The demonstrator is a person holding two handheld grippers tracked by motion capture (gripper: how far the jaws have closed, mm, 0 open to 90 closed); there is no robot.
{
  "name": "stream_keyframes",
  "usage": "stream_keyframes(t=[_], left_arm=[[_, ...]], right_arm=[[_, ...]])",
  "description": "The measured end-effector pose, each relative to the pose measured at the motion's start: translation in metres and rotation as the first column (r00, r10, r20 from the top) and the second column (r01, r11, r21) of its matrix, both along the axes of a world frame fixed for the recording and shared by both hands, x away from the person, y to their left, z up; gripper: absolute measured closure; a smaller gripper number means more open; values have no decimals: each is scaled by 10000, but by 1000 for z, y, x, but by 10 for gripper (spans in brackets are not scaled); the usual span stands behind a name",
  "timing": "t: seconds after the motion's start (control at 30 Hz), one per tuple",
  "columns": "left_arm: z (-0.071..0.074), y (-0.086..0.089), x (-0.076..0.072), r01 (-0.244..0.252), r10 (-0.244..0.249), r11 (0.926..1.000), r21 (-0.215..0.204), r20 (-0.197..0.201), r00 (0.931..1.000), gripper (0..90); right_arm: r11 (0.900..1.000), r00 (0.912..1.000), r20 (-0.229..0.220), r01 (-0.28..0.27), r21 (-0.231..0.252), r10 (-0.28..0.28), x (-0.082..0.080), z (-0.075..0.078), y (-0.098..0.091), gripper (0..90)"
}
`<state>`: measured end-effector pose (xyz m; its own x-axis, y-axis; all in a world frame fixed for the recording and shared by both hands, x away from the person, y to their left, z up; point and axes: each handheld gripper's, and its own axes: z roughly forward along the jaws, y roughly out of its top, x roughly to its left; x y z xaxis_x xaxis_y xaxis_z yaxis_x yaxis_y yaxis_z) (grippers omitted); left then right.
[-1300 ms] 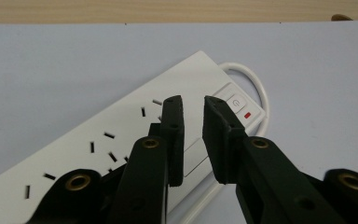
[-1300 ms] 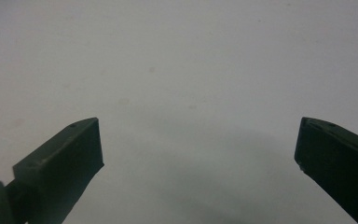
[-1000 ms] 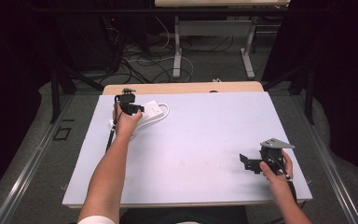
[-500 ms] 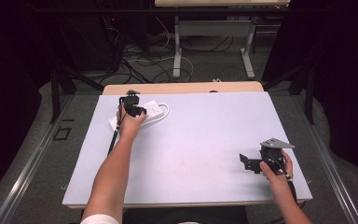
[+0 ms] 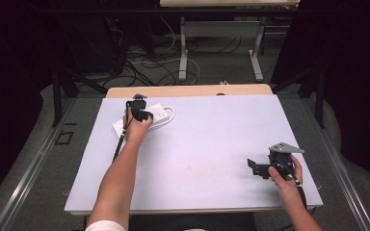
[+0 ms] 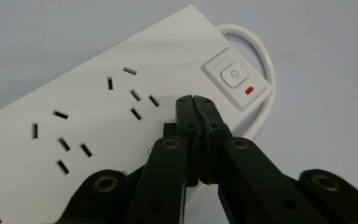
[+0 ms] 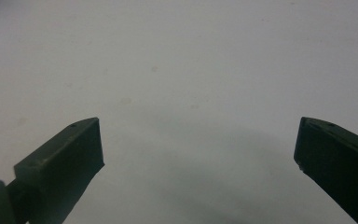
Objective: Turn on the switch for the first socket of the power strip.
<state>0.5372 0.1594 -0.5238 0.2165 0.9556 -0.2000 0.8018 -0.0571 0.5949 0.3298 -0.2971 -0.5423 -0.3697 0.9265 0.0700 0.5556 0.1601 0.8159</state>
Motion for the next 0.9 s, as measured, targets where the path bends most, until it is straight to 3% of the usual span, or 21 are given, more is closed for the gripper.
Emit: stream_keyframes(t=[0.63, 0.9], left_arm=[[-2, -1, -1, -23, 23, 10000, -37, 207, 9998, 898], [-4, -4, -1, 124, -128, 9998, 136, 322, 9994, 900]], right_arm=[[10000, 10000, -41, -49, 73, 49, 0, 0, 1, 6], [9999, 10000, -23, -47, 118, 47, 0, 1, 0, 7]])
